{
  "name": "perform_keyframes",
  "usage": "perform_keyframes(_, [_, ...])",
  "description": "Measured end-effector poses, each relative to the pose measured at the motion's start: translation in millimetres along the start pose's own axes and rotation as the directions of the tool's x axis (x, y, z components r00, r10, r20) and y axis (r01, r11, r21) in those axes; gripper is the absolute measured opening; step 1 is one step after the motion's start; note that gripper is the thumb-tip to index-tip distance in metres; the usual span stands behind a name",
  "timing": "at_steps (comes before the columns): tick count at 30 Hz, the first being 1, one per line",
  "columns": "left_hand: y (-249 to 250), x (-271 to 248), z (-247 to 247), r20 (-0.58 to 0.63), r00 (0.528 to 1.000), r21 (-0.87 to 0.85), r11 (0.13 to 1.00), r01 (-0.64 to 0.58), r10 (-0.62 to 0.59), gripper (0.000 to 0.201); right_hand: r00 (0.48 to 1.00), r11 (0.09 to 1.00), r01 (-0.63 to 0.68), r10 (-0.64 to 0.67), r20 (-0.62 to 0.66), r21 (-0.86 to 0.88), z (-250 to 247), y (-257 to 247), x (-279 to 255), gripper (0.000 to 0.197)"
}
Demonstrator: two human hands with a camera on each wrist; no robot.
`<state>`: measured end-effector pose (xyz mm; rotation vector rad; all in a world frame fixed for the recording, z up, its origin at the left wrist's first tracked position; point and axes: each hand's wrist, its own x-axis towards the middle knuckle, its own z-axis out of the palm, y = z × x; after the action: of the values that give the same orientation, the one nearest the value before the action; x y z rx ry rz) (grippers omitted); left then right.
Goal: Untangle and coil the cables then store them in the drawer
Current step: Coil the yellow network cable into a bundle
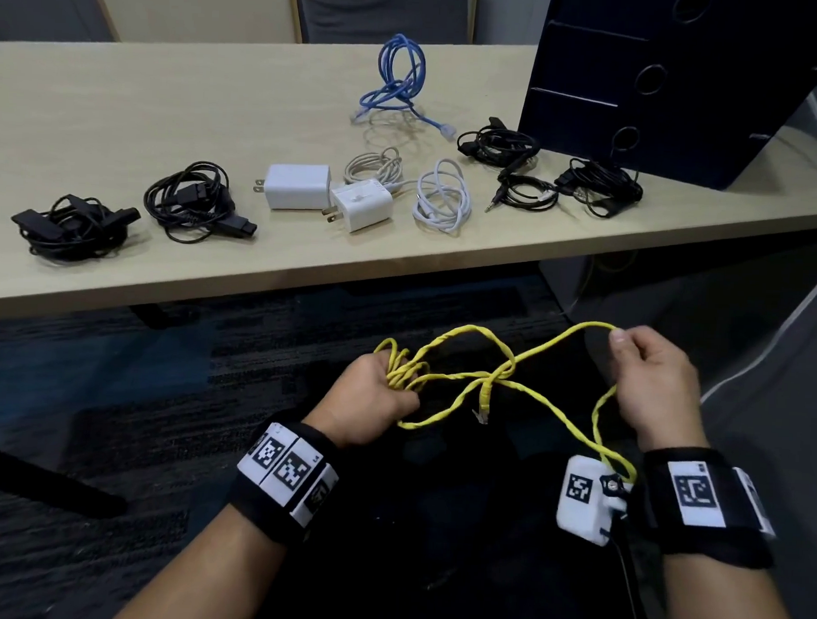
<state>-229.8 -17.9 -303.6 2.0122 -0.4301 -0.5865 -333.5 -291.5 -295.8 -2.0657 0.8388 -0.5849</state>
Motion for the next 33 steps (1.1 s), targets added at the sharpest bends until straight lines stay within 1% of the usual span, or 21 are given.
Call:
perform_keyframes(2, [0.3,3.4,2.2,-0.019,0.999,0.059,0.998,0.031,-0.03,0.011,0.999,0.995,0.006,-0.009,0.034,0.096,0.9,0.7,-2.8,0.03])
perform_keyframes(4, [-1.8,5.5,5.2,-0.028,0.999,0.148,0.988,0.038,-0.034,0.011,0.972,0.993,0.076,-0.092,0.216,0.085,1.7,-5.5,-7.6,0.026])
perform_keyframes(6, [-3.2,7.3,9.8,-0.037,0.999,0.218,0.975,0.042,-0.035,0.013,0.866,0.983,0.118,-0.172,0.471,0.141,4.7,-11.9,-13.3,0.027])
perform_keyframes(8, [-3.8,9.1,12.4,-0.049,0.998,0.23,0.972,0.056,-0.046,0.015,0.775,0.95,-0.004,-0.195,0.601,0.313,7.8,-17.7,-18.1,0.029])
perform_keyframes(10, [-3.6,10.3,14.3,-0.044,0.998,0.269,0.961,0.059,-0.049,0.02,0.744,0.905,-0.092,-0.215,0.633,0.416,9.6,-22.6,-19.1,0.031])
perform_keyframes(12, [-6.1,9.3,17.6,-0.005,0.999,0.29,0.956,0.04,-0.041,0.023,0.718,0.886,-0.102,-0.249,0.649,0.453,11.3,-23.0,-20.0,0.045])
perform_keyframes(13, [-7.1,8.3,20.0,0.02,0.999,0.292,0.956,0.019,-0.027,0.022,0.722,0.866,-0.119,-0.26,0.641,0.485,10.6,-23.8,-19.7,0.049])
perform_keyframes(15, [-9.8,6.5,23.5,0.06,0.998,0.285,0.958,-0.019,0.002,0.02,0.754,0.773,-0.199,-0.272,0.597,0.603,7.1,-23.1,-16.5,0.049])
perform_keyframes(17, [-10.5,5.6,22.9,0.092,0.996,0.17,0.985,0.002,-0.018,0.018,0.76,0.667,-0.273,-0.293,0.581,0.693,2.9,-19.2,-13.5,0.046])
perform_keyframes(18, [-10.5,6.0,21.3,0.098,0.995,0.12,0.993,0.016,-0.028,0.016,0.756,0.643,-0.293,-0.296,0.583,0.707,2.3,-16.9,-13.3,0.046])
perform_keyframes(20, [-8.2,6.6,18.2,0.085,0.996,0.041,0.998,0.038,-0.041,0.012,0.749,0.68,-0.29,-0.276,0.602,0.673,-0.8,-11.1,-13.4,0.048])
perform_keyframes(22, [-5.5,7.5,16.0,0.032,0.997,-0.072,0.995,0.072,-0.07,0.013,0.717,0.859,-0.137,-0.258,0.648,0.494,-6.9,-10.5,-13.1,0.048])
perform_keyframes(23, [-4.4,7.3,15.2,0.002,0.995,-0.134,0.986,0.101,-0.101,0.013,0.671,0.936,-0.013,-0.252,0.697,0.351,-9.6,-11.8,-13.0,0.045])
perform_keyframes(24, [-3.3,7.7,15.0,-0.012,0.991,-0.188,0.974,0.127,-0.131,0.011,0.614,0.964,0.082,-0.248,0.749,0.252,-11.7,-15.5,-13.2,0.036])
perform_keyframes(25, [-1.3,8.6,15.4,-0.009,0.988,-0.222,0.964,0.148,-0.154,0.01,0.562,0.966,0.112,-0.256,0.787,0.233,-12.7,-20.2,-14.0,0.026])
perform_keyframes(26, [0.6,9.7,15.7,0.003,0.985,-0.237,0.957,0.167,-0.171,0.01,0.527,0.96,0.099,-0.274,0.804,0.262,-12.3,-25.2,-15.0,0.021])
perform_keyframes(28, [5.9,11.0,16.1,0.029,0.98,-0.235,0.952,0.196,-0.195,0.011,0.491,0.944,0.069,-0.313,0.813,0.322,-9.8,-29.6,-15.4,0.025])
perform_keyframes(30, [11.8,11.8,13.7,0.053,0.978,-0.203,0.957,0.208,-0.201,0.009,0.484,0.932,0.044,-0.334,0.809,0.359,-6.3,-28.9,-13.2,0.023])
perform_keyframes(31, [13.9,11.8,12.2,0.08,0.977,-0.152,0.966,0.209,-0.199,0.006,0.504,0.911,0.018,-0.363,0.784,0.411,-4.0,-25.8,-12.5,0.02])
perform_keyframes(32, [15.5,11.2,10.6,0.115,0.973,-0.092,0.973,0.21,-0.199,0.005,0.554,0.873,-0.039,-0.385,0.738,0.486,-1.8,-24.1,-12.3,0.018])
perform_keyframes(33, [15.6,10.3,9.0,0.153,0.968,-0.044,0.977,0.209,-0.2,0.009,0.633,0.813,-0.122,-0.377,0.676,0.569,0.6,-21.2,-10.9,0.018])
